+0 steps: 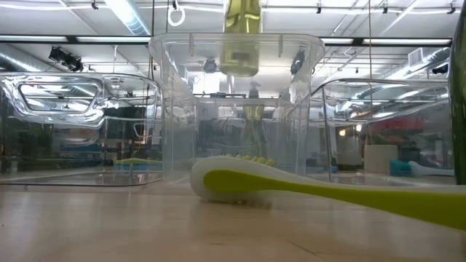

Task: Pick & Place Kitchen Sink Supplies
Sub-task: Put the transparent dishwashing liquid dispenser into the middle transparent bin

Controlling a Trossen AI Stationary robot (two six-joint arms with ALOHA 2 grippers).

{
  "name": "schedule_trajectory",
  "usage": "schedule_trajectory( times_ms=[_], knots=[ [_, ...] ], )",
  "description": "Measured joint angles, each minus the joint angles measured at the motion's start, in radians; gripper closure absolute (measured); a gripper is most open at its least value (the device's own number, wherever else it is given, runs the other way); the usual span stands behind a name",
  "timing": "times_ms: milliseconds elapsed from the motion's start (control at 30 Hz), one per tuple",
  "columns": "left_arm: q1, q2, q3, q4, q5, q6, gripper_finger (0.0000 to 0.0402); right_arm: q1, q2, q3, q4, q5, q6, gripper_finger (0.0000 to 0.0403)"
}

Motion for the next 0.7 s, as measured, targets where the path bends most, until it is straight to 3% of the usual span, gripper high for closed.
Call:
schedule_trajectory(
  times_ms=[167, 700],
  knots=[
    [0.000, 0.000, 0.000, 0.000, 0.000, 0.000, 0.0383, 0.003, 0.037, -0.002, 0.014, 0.002, -0.014, 0.0301],
    [0.000, 0.000, 0.000, 0.000, 0.000, 0.000, 0.0383, 0.002, 0.039, -0.218, 0.249, 0.056, 0.013, 0.0301]
  ],
)
